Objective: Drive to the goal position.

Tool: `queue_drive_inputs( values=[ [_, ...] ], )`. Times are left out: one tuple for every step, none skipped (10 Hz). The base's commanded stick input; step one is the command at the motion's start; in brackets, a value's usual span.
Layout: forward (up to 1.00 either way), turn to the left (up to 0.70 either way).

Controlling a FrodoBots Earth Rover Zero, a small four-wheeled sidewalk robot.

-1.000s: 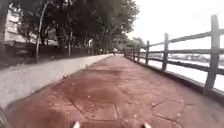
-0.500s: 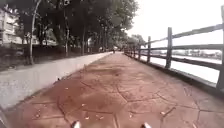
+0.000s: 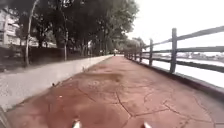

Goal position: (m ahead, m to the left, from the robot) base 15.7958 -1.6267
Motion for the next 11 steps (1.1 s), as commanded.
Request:
queue_drive_inputs(
  values=[
    [0.50,0.00],
    [0.50,0.00],
    [0.50,0.00],
    [0.50,0.00],
    [0.50,0.00],
    [0.50,0.00],
    [0.50,0.00],
    [0.50,0.00],
    [0.50,0.00],
    [0.50,0.00],
    [0.50,0.00]
  ],
)
